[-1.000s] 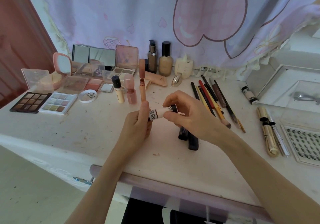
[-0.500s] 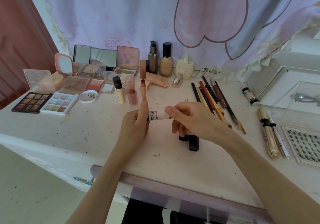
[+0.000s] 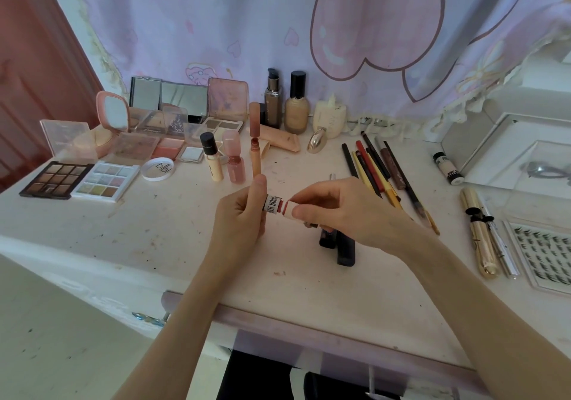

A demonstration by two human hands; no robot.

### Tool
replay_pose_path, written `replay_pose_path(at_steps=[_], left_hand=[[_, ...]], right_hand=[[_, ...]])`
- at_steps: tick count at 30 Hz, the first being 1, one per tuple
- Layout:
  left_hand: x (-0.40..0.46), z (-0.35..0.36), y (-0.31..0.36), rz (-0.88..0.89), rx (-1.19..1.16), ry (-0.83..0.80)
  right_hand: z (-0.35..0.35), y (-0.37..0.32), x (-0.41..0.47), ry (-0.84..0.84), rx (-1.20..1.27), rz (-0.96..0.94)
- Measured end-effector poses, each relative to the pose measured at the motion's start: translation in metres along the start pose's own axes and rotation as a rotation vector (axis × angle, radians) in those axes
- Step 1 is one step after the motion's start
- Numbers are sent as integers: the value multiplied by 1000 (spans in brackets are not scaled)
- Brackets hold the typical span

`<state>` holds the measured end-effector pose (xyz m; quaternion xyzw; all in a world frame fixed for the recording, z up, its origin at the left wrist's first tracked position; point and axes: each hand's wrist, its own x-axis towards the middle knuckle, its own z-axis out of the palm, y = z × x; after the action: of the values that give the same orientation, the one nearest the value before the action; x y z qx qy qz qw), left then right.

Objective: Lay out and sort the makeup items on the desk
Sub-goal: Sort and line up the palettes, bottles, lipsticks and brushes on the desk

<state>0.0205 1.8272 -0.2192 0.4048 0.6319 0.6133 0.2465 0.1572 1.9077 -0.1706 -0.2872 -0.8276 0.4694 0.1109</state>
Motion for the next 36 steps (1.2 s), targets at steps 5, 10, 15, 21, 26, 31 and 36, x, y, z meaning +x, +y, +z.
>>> replay_pose_path(at_steps=[5,10,15,21,26,31,36], left_hand=[[0,0,0,51,-60,48],[2,0,-2,101,-4,81],[1,-5,-5,222,92,76],[-2,-7,-5,293,89,102],[-3,-8,-6,319,79,100],[-2,-6,-3,284,43,127],[2,-3,-11,182,233,147]], right_hand=[[0,-3,0,-16,-88,8],[1,-6,3,18,-154,13],[1,-2,5,-20,-113,40],[3,-1,10,-59,-168,60],[6,1,12,-80,-198,57],[4,3,12,-62,-209,36],[-4,7,27,134,-187,1]])
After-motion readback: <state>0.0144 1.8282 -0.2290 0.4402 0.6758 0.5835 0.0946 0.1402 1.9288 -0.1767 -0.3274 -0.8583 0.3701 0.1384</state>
